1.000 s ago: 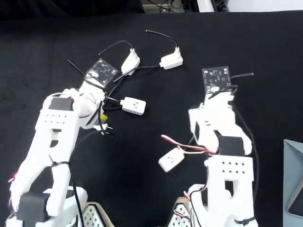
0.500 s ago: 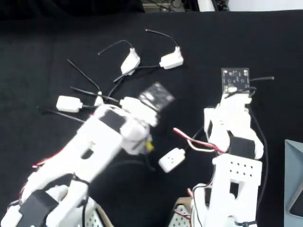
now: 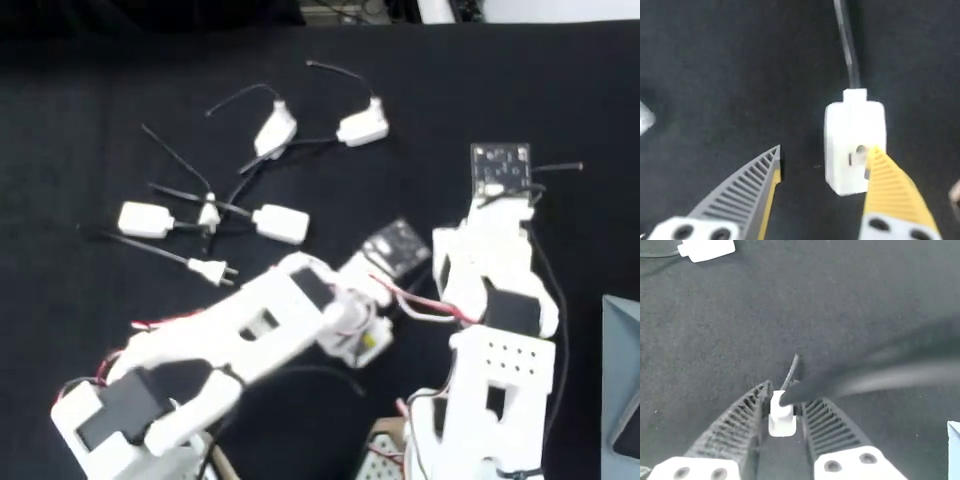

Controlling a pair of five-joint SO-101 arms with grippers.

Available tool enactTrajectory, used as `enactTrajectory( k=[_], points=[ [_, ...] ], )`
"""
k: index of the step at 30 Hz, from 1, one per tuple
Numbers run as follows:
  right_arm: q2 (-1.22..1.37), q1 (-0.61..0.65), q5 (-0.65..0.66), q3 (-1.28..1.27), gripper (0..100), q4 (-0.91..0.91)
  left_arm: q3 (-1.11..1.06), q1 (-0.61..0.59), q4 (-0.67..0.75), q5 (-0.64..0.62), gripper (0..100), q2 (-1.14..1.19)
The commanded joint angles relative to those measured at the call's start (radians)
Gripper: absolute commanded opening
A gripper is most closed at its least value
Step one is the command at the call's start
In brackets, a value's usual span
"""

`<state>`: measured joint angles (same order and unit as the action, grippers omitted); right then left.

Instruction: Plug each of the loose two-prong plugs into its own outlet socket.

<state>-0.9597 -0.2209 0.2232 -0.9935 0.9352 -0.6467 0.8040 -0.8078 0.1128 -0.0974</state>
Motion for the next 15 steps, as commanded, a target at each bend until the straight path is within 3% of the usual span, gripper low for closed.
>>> enactTrajectory(
  k=[1,9,15],
  points=[
    [-0.018,-0.011,0.008,0.067,1.2,-0.020,0.019,0.061,0.008,-0.044,27,0.005],
    [-0.018,-0.011,0.008,0.065,1.2,-0.020,0.018,0.068,0.009,-0.081,26,0.061],
    [-0.018,-0.011,0.008,0.065,1.2,-0.020,0.056,0.068,0.008,-0.077,7,0.114]
  ],
)
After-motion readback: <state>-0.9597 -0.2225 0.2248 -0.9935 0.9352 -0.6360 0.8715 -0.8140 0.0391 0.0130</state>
